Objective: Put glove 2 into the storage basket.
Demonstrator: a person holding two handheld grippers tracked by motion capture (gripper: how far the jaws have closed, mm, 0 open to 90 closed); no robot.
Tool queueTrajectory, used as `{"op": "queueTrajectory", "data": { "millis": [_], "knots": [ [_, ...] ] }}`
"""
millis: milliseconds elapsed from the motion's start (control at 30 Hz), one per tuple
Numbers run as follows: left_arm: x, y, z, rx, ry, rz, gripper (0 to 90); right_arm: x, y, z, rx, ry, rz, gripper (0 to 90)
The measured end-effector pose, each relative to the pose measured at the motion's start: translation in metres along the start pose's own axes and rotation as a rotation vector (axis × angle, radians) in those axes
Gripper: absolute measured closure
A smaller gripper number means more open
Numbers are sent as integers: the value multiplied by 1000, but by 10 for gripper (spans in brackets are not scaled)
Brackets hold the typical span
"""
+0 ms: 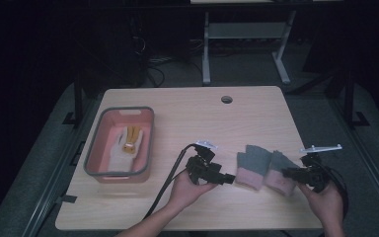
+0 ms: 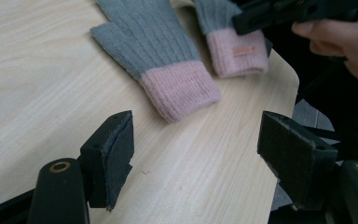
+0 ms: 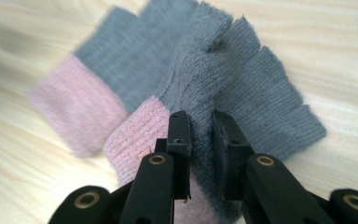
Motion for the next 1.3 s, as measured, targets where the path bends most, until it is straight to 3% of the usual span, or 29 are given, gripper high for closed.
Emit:
{"op": "queueTrajectory", "data": {
  "millis": [133, 367, 800, 1300],
  "knots": [
    [-1, 0, 0, 1, 4, 2, 272, 7, -7, -3, -36, -13, -34, 783],
    [0, -4, -1, -7, 1, -5, 272, 21, -6, -10, -51, -47, -59, 782],
    [4, -7, -4, -13, -10, -11, 272, 54, 24, -38, -2, -115, -86, 776],
    [5, -4, -4, -7, -17, -11, 272, 55, 41, -40, 3, -87, -88, 745]
  ]
}}
Point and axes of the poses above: each handheld gripper's, and its own axes: y roughly forward along the jaws, z roughly out of its underside, x roughly to its left, the point moved 1 cm from there along y, roughly forward along the jaws, and after that the axes turned 2 degrees about x, right-handed, at the moved point
